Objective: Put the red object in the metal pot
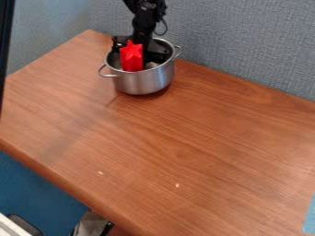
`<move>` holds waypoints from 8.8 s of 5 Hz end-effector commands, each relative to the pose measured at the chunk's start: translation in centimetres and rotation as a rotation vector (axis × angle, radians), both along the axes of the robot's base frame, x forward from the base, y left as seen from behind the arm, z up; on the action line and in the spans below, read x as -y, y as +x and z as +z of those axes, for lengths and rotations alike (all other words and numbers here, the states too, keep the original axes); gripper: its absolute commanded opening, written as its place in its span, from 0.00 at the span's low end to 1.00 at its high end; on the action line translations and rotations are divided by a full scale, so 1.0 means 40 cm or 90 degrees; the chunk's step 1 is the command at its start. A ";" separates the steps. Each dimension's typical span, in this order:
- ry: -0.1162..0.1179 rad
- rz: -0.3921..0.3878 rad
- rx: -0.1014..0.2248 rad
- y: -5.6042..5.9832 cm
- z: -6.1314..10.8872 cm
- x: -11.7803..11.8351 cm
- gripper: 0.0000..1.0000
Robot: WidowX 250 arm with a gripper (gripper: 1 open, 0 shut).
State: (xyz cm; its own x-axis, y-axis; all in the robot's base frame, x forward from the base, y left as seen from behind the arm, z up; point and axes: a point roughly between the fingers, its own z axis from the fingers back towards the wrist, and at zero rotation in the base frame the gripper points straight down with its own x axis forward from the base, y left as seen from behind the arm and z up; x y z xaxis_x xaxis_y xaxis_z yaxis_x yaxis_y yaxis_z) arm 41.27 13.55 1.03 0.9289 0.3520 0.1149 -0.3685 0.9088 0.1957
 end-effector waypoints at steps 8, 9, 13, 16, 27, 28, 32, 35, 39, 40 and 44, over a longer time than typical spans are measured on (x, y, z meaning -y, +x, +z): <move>-0.010 0.034 -0.052 -0.060 -0.038 -0.039 0.00; -0.010 0.035 -0.051 -0.059 -0.034 -0.039 0.00; -0.013 0.040 -0.048 -0.051 -0.024 -0.040 0.00; -0.015 0.044 -0.047 -0.043 -0.022 -0.041 0.00; -0.014 0.040 -0.063 -0.025 -0.022 -0.022 0.00; -0.015 0.038 -0.065 -0.023 -0.023 -0.020 0.00; -0.016 0.031 -0.075 -0.017 -0.027 -0.007 0.00; -0.026 0.027 -0.065 -0.014 0.006 -0.002 0.00; -0.056 0.023 -0.041 -0.010 0.073 0.002 0.00; -0.068 0.022 -0.035 -0.009 0.091 0.003 0.00; -0.109 0.017 -0.013 -0.009 0.158 0.005 0.00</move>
State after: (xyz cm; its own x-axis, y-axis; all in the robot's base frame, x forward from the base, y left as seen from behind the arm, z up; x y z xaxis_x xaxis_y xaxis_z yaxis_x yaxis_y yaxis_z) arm 39.75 12.25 1.87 0.9217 0.3722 -0.1091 -0.3678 0.9281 0.0586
